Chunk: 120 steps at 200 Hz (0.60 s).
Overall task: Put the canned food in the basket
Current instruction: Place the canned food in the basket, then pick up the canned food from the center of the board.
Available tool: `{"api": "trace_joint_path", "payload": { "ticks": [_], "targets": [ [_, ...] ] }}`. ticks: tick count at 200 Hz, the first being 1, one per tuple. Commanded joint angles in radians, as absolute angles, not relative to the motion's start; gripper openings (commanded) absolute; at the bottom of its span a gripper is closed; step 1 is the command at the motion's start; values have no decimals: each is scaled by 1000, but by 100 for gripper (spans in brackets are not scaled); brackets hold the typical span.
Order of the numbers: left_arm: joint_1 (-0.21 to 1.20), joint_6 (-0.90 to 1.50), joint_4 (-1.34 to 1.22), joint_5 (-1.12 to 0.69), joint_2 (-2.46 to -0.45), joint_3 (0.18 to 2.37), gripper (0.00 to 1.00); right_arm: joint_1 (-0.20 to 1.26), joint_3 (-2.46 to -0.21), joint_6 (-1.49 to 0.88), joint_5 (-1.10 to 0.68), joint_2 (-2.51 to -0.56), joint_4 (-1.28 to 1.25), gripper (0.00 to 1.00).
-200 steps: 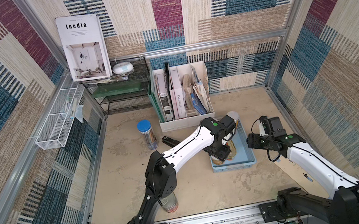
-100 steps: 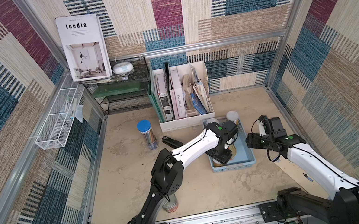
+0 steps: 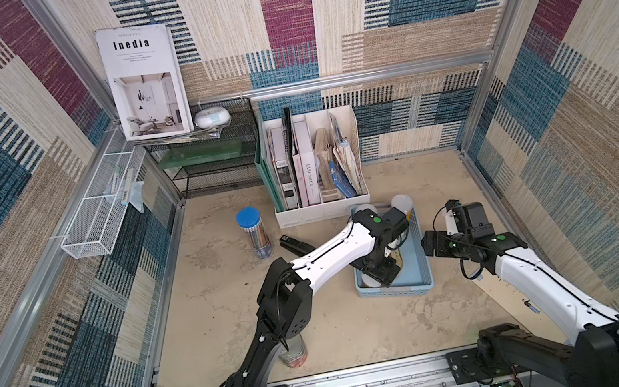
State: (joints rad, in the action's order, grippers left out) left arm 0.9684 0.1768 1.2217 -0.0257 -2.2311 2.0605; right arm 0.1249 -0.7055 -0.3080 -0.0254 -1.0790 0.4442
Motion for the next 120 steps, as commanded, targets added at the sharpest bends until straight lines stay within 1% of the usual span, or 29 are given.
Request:
{"api": "trace_joint_path", "payload": {
  "ticks": [1, 26, 44, 83, 103, 120],
  "targets": [
    [973, 196, 1240, -38, -2196, 2071, 91, 125, -718, -289, -57, -1080, 442, 94],
    [977, 218, 1239, -37, -2134, 2065, 92, 125, -732, -255, -130, -1080, 446, 94],
    [976, 234, 1241, -15, -2058, 2046, 93, 126, -745, -252, -142, -1069, 460, 95],
    [973, 274, 1237, 77, -1844, 1915, 97, 135, -760, -242, -219, -1008, 480, 95],
    [950, 302, 1217, 131, -1729, 1807, 99, 182, -768, -239, -249, -958, 485, 95],
    [879, 328, 1157, 122, -1624, 1686, 99, 283, -775, -246, -258, -919, 484, 95]
  ]
}}
